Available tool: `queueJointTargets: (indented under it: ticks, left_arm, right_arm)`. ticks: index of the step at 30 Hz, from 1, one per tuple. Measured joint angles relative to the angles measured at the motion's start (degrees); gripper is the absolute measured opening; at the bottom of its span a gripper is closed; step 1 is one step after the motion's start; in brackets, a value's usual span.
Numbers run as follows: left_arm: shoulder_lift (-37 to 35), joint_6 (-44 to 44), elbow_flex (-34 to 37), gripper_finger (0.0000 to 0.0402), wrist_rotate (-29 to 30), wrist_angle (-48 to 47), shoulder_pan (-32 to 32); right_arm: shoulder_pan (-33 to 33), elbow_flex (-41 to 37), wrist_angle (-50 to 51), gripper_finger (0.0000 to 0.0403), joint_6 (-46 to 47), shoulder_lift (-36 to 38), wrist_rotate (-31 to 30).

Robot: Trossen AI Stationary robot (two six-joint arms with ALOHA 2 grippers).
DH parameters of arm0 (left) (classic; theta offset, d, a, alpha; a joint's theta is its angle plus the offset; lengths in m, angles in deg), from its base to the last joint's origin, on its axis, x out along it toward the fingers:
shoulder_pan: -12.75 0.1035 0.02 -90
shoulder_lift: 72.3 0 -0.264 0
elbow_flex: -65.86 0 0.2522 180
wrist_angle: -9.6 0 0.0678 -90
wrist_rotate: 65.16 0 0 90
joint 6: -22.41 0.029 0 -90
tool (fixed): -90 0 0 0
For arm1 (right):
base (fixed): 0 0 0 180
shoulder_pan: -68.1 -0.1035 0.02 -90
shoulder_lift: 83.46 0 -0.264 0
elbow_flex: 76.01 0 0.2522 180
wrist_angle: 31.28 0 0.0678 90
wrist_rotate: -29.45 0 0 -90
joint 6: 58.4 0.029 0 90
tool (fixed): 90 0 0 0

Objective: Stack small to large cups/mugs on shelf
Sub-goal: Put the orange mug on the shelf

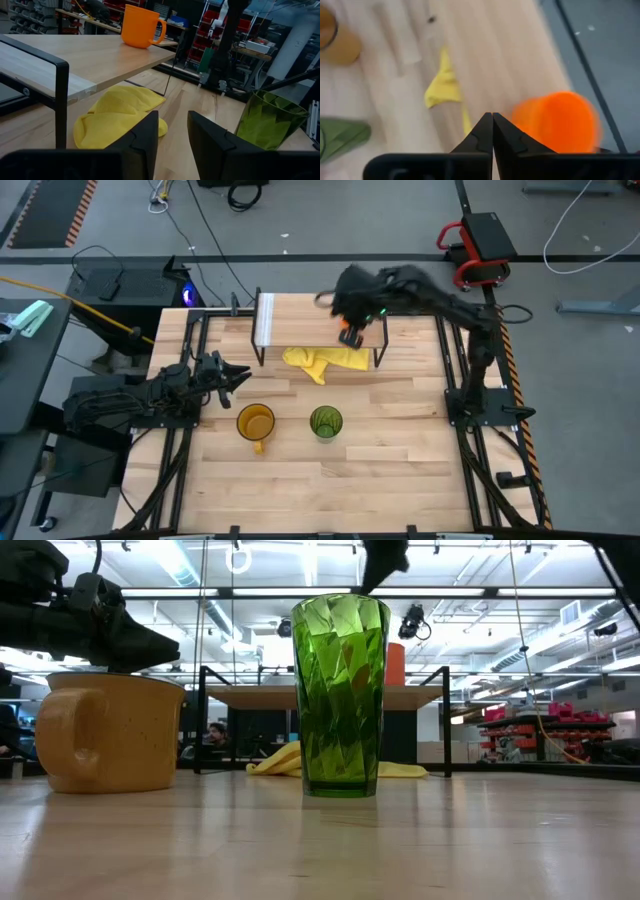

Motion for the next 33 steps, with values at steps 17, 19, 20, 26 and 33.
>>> queueJointTargets:
  ticks: [17, 19, 20, 26, 33]
  left_arm:
    - [0.0, -1.4, 0.0, 0.0112, 0.0, -0.1, 0.0]
    - [0.0, -1.4, 0.0, 0.0114, 0.0, -0.1, 0.0]
    - [0.0, -1.4, 0.0, 0.0114, 0.0, -0.1, 0.0]
    - [0.0, -1.4, 0.0, 0.011, 0.0, -0.1, 0.0]
    - [0.0, -1.4, 0.0, 0.0114, 0.0, -0.1, 0.0]
  right_arm:
    - [-0.1, -0.1, 5.2, 0.0002, -0.2, -8.4, -8.2]
    - [0.1, -0.1, 5.3, 0.0002, -0.3, -8.3, -8.6]
    - [0.4, -0.1, 5.2, 0.0002, -0.4, -8.3, -8.6]
    - [1.0, -0.1, 5.0, 0.0001, -0.9, -8.8, -8.6]
    - [1.5, -0.1, 5.0, 0.0, -1.5, -8.8, -8.6]
